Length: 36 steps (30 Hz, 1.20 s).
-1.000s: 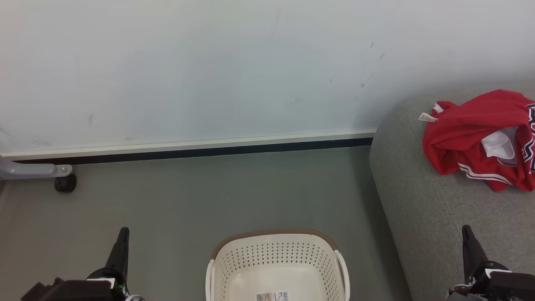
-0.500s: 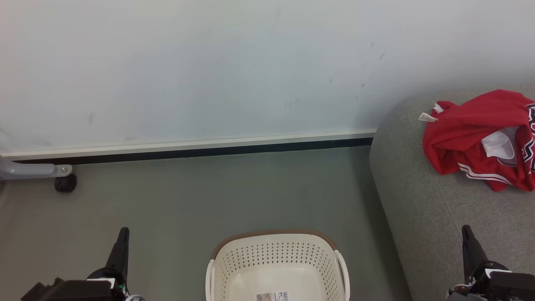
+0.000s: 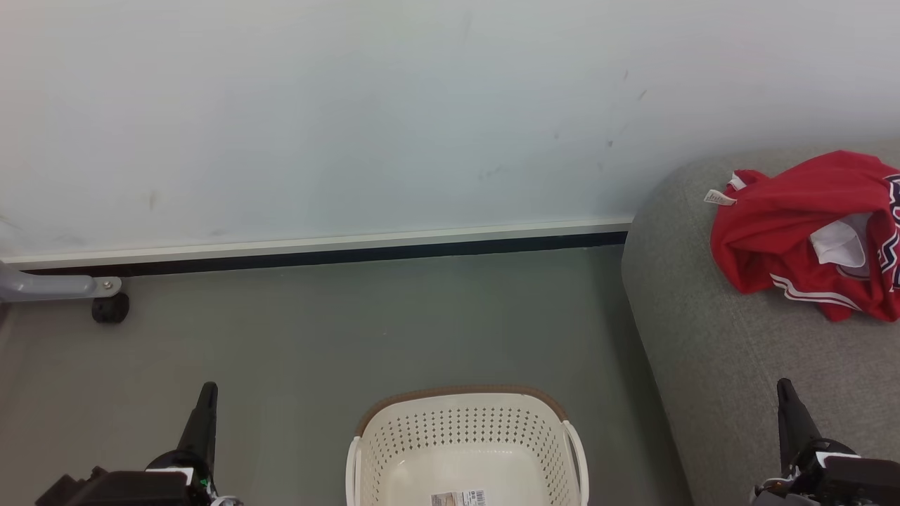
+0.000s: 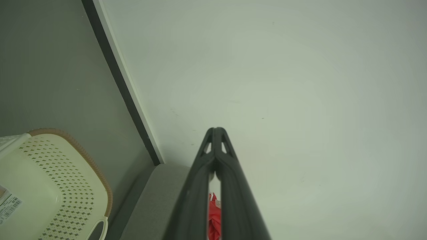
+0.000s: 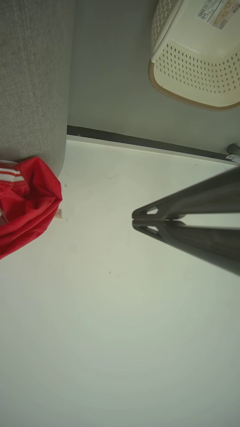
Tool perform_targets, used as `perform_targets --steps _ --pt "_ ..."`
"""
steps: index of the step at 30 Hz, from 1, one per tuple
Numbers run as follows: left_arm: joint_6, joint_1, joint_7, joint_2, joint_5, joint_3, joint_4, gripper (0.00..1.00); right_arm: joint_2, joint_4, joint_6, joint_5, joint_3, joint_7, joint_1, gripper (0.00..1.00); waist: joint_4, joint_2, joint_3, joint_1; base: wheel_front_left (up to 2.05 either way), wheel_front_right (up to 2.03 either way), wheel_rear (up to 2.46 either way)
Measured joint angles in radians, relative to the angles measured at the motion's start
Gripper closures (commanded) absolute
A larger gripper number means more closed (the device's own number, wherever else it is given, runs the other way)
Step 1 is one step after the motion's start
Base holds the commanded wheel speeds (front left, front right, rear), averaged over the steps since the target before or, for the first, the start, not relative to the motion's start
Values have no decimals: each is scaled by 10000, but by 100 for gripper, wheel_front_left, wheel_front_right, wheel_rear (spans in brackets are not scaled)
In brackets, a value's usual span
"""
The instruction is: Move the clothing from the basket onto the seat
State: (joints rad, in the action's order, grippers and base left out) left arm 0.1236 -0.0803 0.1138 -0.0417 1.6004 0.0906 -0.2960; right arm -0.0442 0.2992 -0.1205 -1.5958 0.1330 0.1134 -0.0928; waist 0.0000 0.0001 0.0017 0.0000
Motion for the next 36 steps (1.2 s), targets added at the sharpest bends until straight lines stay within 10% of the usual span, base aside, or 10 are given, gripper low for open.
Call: perform_targets --steps 36 --pt "0 0 0 0 0 -2 -2 100 0 -2 0 0 0 0 0 100 0 0 0 0 0 0 0"
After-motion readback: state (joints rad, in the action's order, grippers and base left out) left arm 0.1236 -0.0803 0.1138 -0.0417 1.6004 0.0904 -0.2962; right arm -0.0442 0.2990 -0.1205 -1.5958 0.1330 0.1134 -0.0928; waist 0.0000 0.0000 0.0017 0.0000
